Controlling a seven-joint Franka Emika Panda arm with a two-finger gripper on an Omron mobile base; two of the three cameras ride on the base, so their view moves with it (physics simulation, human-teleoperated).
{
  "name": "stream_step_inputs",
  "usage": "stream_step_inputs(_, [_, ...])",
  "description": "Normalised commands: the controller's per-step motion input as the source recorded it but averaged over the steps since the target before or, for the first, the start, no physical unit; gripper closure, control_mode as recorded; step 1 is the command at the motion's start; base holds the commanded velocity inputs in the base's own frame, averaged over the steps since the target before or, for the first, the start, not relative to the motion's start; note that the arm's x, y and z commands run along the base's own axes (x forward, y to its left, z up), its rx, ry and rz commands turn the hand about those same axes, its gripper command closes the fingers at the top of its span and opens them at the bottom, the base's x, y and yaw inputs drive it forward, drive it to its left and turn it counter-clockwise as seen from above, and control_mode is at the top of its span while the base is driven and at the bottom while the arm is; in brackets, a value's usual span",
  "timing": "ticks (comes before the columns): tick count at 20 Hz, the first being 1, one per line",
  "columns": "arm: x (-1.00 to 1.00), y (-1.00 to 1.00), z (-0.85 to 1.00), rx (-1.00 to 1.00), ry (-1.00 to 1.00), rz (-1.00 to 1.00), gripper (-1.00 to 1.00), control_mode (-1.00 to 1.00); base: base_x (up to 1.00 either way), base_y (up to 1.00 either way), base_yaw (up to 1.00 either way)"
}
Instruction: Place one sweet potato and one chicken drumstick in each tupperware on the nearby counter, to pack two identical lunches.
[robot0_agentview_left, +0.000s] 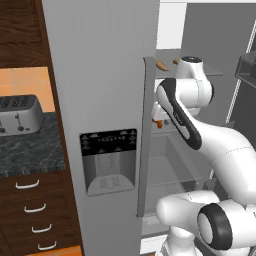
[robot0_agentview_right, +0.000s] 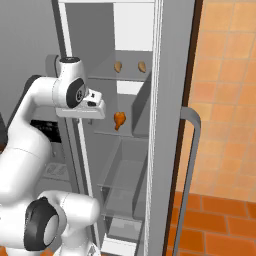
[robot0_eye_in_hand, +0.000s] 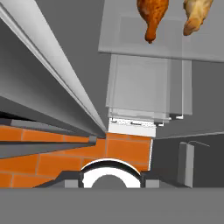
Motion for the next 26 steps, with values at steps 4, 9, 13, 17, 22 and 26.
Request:
stream_step_inputs(4, [0.02, -0.34, -0.18, -0.02, -0.11, 0.0, -1.0, -1.0, 0.0, 0.0, 0.0])
stream_step_inputs(9, [0.1, -0.66, -0.61, 0.03, -0.32, 0.01, -1.0, -1.0, 0.0, 0.0, 0.0])
stream_step_inputs(13, [0.36, -0.2, -0.34, 0.13, -0.37, 0.05, -1.0, -1.0, 0.0, 0.0, 0.0])
stream_step_inputs(17, [0.45, 0.02, -0.07, 0.18, -0.11, 0.15, -1.0, -1.0, 0.0, 0.0, 0.0])
stream_step_inputs(22, [0.49, 0.01, -0.02, 0.0, -0.02, -0.03, -1.0, -1.0, 0.0, 0.0, 0.0])
stream_step_inputs(26, [0.16, 0.0, 0.0, 0.0, 0.0, 0.0, -1.0, -1.0, 0.0, 0.0, 0.0])
